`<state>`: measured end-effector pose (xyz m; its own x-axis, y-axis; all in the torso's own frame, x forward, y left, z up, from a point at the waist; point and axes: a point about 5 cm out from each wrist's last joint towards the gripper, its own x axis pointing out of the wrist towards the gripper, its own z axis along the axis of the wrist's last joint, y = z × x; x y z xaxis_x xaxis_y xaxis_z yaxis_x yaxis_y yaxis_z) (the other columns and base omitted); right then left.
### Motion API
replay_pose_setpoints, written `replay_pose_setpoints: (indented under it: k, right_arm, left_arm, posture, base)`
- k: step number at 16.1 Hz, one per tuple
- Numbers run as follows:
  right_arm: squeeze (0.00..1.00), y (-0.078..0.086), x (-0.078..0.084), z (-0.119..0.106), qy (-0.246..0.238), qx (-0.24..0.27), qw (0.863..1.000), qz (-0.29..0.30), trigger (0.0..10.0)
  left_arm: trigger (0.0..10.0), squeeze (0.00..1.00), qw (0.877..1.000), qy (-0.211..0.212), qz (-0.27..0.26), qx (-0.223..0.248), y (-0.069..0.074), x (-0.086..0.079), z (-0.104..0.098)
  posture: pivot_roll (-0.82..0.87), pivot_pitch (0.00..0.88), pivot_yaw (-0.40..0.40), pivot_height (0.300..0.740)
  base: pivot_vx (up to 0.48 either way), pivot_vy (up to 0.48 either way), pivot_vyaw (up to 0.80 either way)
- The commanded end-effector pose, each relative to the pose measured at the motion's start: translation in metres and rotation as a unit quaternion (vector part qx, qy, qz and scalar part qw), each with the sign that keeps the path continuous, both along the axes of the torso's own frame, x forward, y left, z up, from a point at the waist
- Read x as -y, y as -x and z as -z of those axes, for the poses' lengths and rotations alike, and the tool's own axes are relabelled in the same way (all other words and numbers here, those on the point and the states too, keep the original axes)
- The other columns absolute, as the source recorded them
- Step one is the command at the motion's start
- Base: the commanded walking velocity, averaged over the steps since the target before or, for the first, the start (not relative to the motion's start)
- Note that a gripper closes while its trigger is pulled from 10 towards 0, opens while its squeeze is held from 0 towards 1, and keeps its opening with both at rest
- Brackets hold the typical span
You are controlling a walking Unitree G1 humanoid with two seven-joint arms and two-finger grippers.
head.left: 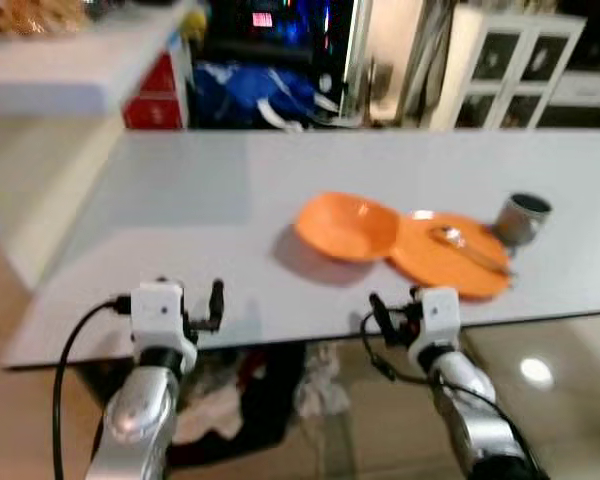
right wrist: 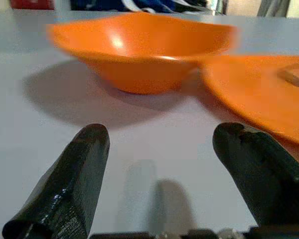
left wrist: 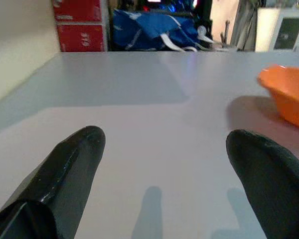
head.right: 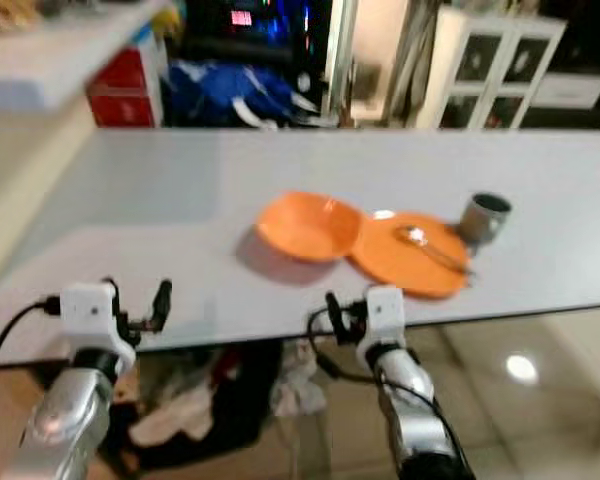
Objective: Setting the table
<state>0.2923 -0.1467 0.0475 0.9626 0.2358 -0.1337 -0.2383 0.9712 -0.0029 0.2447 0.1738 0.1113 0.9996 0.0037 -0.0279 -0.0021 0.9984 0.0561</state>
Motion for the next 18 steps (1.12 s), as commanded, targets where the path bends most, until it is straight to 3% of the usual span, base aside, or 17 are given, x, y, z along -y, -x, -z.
replay_pose_setpoints:
  k: [1,3,18]
  right_arm:
    - [0.00,-0.005,-0.009,-0.008,0.003,0.014,1.000,-0.014,10.0]
    - [0.00,-0.007,-0.010,-0.010,-0.009,0.013,1.000,-0.004,10.0]
    - [0.00,-0.008,-0.020,-0.015,-0.001,0.015,1.000,-0.028,10.0]
  left_arm:
    - [10.0,0.00,1.000,-0.015,-0.001,0.001,-0.001,-0.003,-0.002]
    - [10.0,0.00,1.000,-0.016,0.001,0.000,0.000,-0.003,-0.003]
    - [10.0,0.00,0.999,-0.030,0.007,-0.007,-0.007,-0.011,-0.004]
  posture:
    - [0.06,0.000,-0.043,0.736]
    - [0.06,0.000,-0.045,0.736]
    - [0.07,0.000,-0.048,0.736]
  base:
    - [0.000,0.480,0.78]
    - [0.000,0.480,0.75]
    - [0.000,0.480,0.00]
